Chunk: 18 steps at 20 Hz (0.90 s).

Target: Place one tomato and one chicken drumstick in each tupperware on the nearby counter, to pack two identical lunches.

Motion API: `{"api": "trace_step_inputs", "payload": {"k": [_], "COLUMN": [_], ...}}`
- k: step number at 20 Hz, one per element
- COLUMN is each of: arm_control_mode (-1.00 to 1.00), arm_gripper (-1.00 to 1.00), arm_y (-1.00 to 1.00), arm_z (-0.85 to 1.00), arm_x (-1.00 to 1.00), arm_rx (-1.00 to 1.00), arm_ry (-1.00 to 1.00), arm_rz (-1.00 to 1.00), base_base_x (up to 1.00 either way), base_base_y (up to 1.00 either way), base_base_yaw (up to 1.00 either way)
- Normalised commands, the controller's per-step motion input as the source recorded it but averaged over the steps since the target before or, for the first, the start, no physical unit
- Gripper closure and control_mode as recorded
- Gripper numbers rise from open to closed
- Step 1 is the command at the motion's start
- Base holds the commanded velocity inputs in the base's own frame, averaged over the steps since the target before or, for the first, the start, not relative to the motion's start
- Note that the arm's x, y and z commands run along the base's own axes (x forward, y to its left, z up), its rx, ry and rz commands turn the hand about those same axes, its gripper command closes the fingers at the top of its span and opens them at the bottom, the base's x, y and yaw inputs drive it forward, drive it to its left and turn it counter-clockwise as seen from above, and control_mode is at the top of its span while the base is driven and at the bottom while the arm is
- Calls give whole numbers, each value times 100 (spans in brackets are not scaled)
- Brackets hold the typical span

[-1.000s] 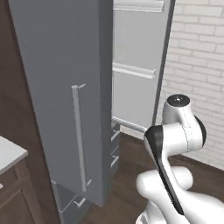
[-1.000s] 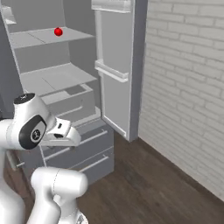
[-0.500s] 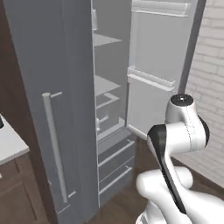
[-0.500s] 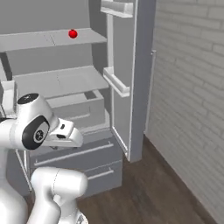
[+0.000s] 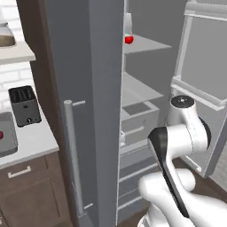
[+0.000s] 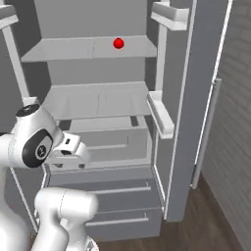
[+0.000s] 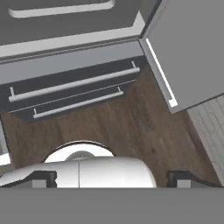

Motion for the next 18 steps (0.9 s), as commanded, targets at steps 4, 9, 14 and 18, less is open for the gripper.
{"api": "trace_step_inputs", "payload": {"k": [4,9,14,18], "arm_control_mode": [100,100,100,-100], "arm_gripper": [-100,-100,-100,-100], "arm_y": [0,0,0,0], "arm_z": [0,0,0,50], "arm_x": [0,0,0,13], "arm_rx": [0,0,0,2], "arm_ry": [0,0,0,-11], "arm_rz": [0,0,0,0], "base_base_x": [89,93,100,48], "base_base_y": [-78,-3,0,0], "base_base_yaw": [23,6,-2,0]}}
